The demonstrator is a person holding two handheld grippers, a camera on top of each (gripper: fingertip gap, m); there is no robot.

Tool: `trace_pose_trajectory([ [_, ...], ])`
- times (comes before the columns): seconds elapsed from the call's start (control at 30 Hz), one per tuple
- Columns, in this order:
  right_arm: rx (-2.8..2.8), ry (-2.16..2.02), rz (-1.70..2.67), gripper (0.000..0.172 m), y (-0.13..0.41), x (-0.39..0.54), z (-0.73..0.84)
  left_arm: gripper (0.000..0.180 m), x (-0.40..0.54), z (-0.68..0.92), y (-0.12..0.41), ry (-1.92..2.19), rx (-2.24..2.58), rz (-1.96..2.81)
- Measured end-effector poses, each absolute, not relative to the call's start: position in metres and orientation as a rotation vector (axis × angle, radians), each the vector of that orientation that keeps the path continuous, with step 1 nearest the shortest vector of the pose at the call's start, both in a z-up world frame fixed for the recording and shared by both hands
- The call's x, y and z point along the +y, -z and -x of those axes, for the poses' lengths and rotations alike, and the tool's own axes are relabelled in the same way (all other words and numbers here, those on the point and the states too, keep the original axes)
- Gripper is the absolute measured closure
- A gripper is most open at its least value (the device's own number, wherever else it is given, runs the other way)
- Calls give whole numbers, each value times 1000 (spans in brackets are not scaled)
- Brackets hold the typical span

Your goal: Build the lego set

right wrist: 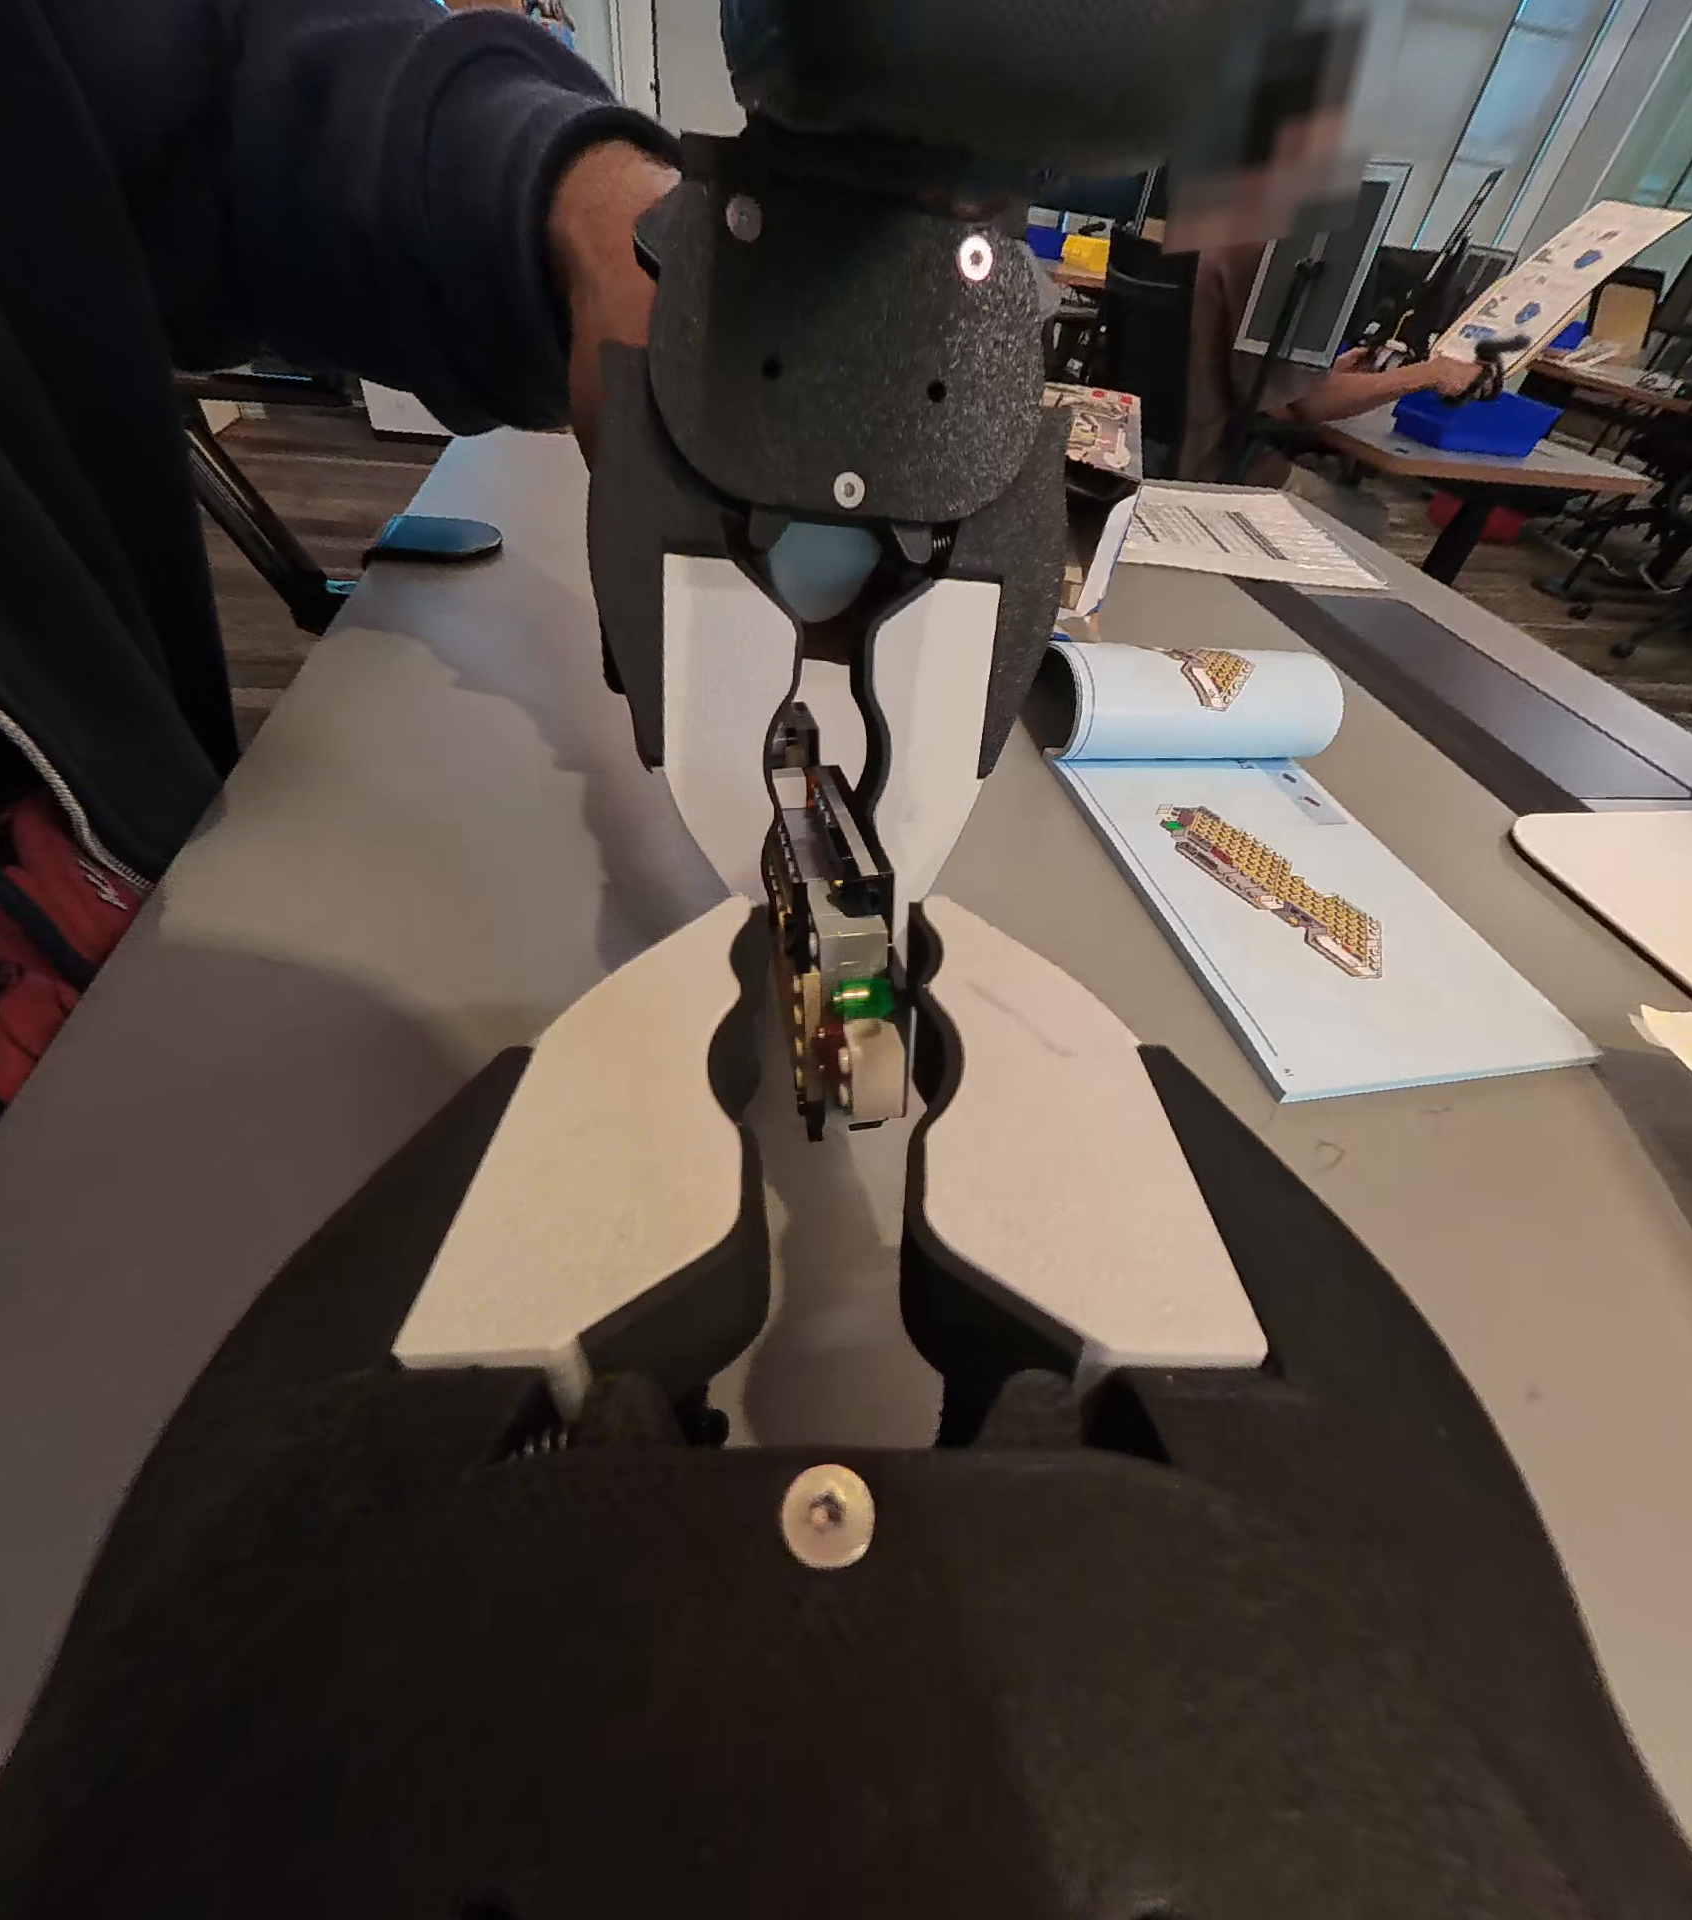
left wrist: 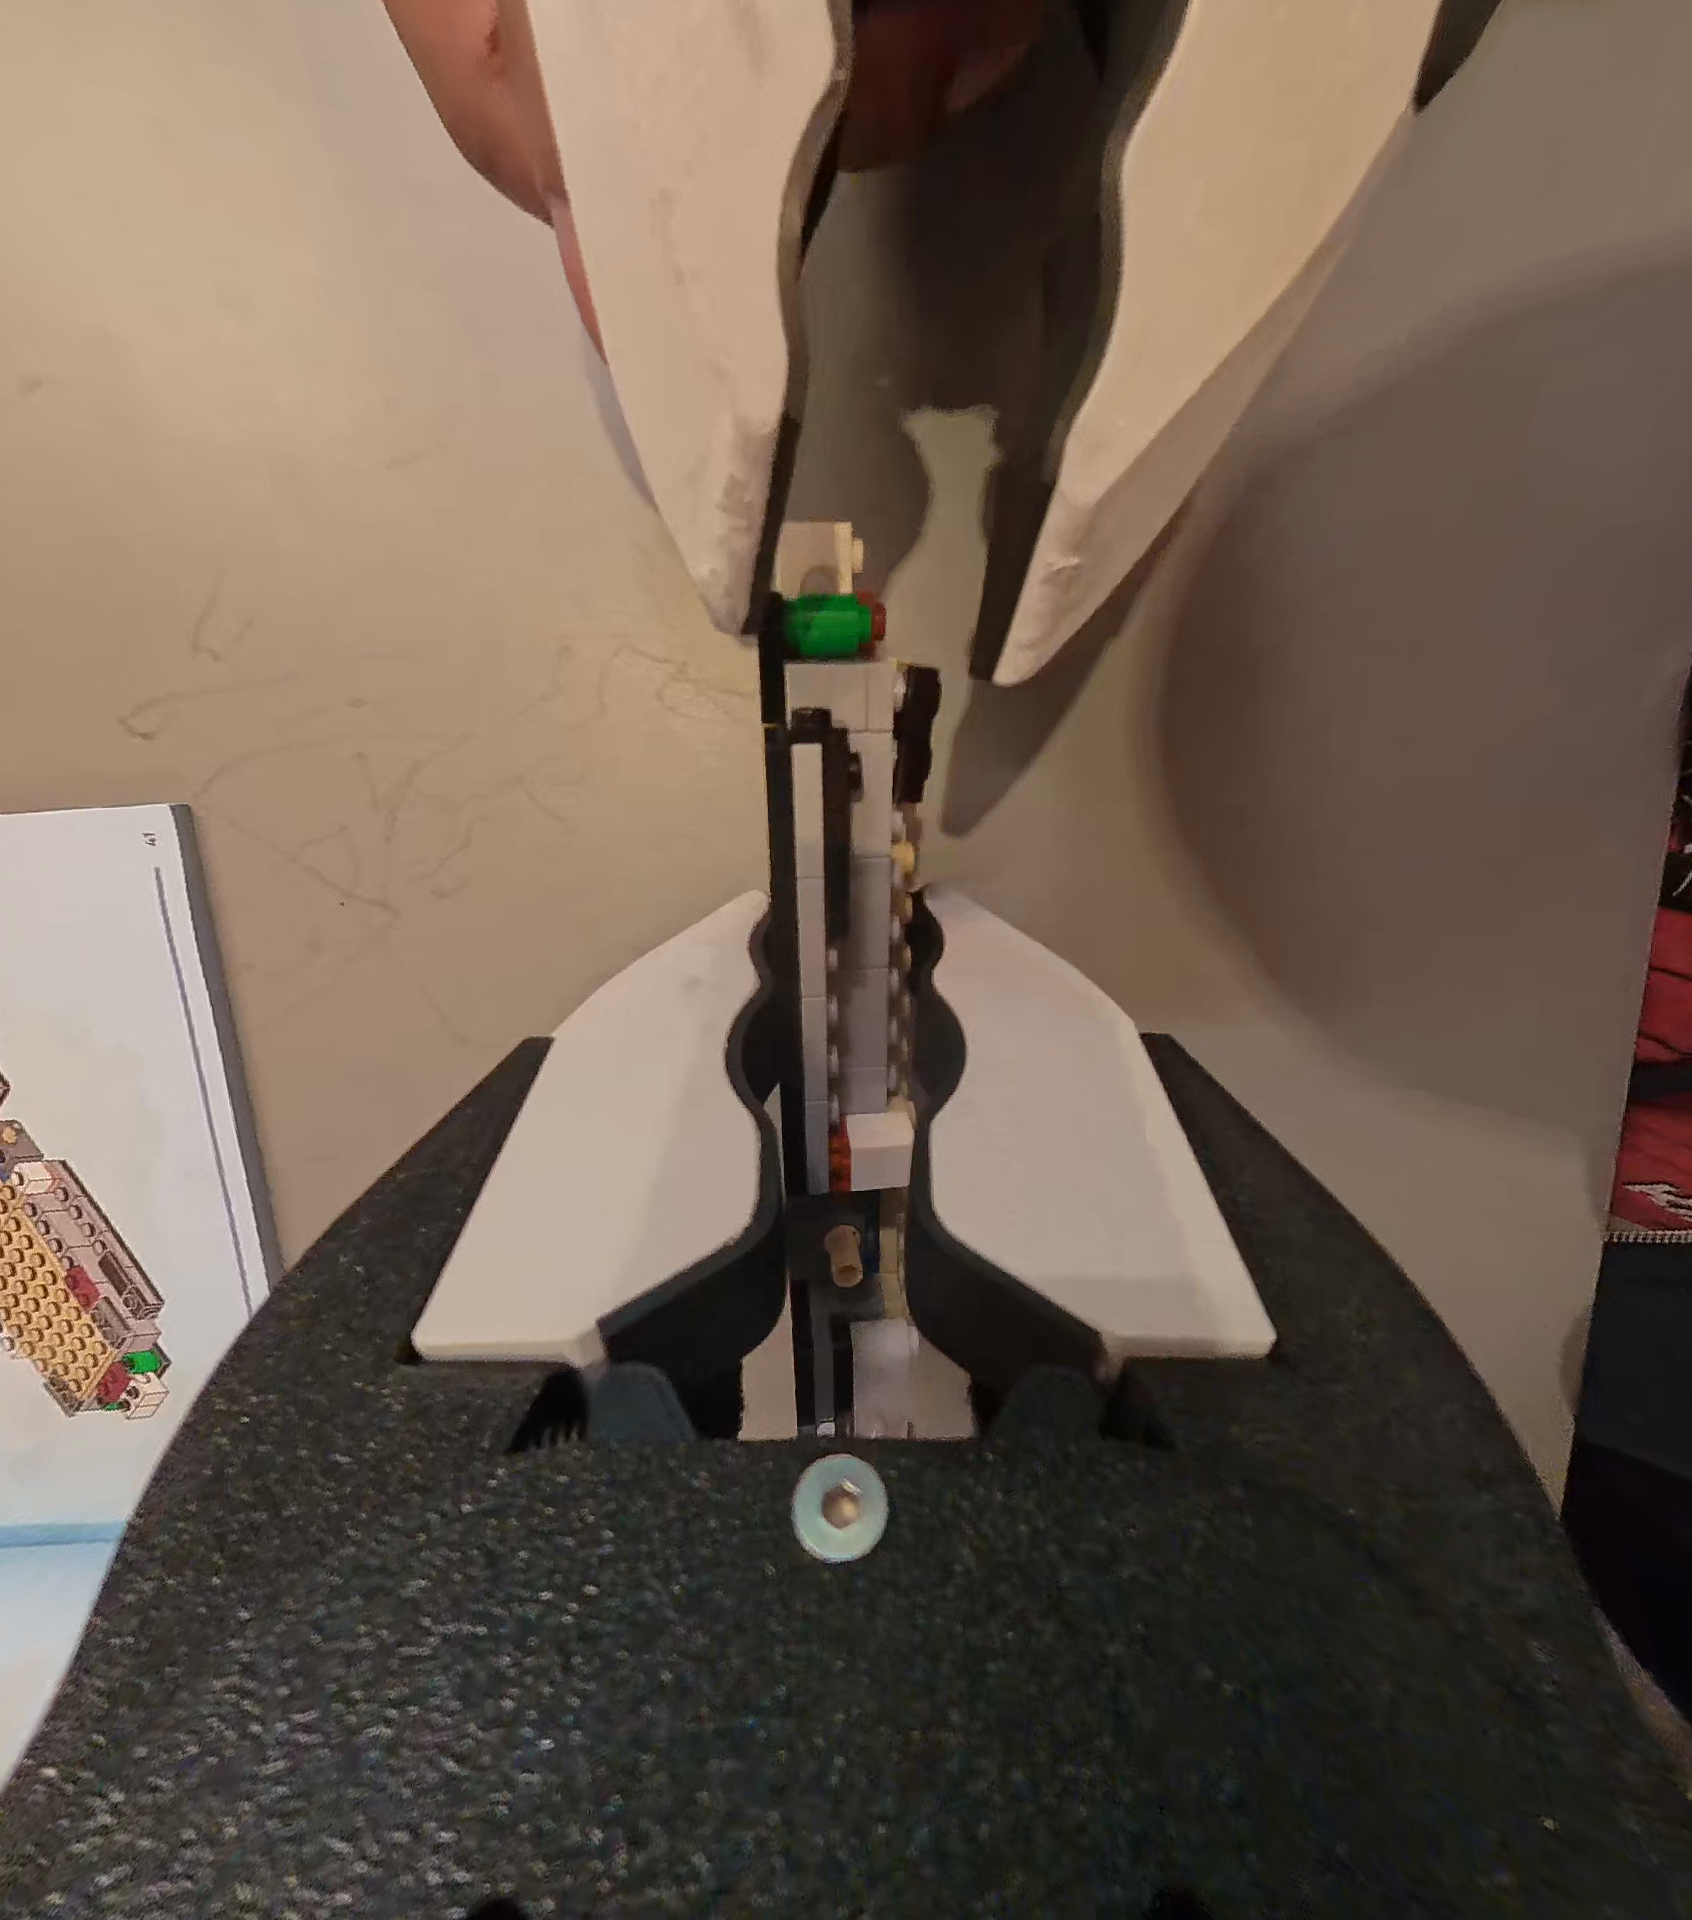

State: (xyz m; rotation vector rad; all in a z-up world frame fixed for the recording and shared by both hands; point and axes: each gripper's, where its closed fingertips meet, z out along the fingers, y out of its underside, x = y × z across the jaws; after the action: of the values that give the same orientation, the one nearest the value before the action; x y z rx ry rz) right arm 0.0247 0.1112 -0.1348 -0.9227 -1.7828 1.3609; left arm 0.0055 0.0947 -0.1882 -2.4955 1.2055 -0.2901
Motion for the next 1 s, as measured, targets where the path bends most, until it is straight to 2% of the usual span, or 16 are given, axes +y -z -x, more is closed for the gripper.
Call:
trace_pose_trajectory([
  [0.03,-1788,-1355,917,148,135,111,-25,159,94,-6,188,287,1211,2493],
  [1.0,-1825,-1285,834,155,136,103,-28,159,91,-11,183,253,1287,2479],
])
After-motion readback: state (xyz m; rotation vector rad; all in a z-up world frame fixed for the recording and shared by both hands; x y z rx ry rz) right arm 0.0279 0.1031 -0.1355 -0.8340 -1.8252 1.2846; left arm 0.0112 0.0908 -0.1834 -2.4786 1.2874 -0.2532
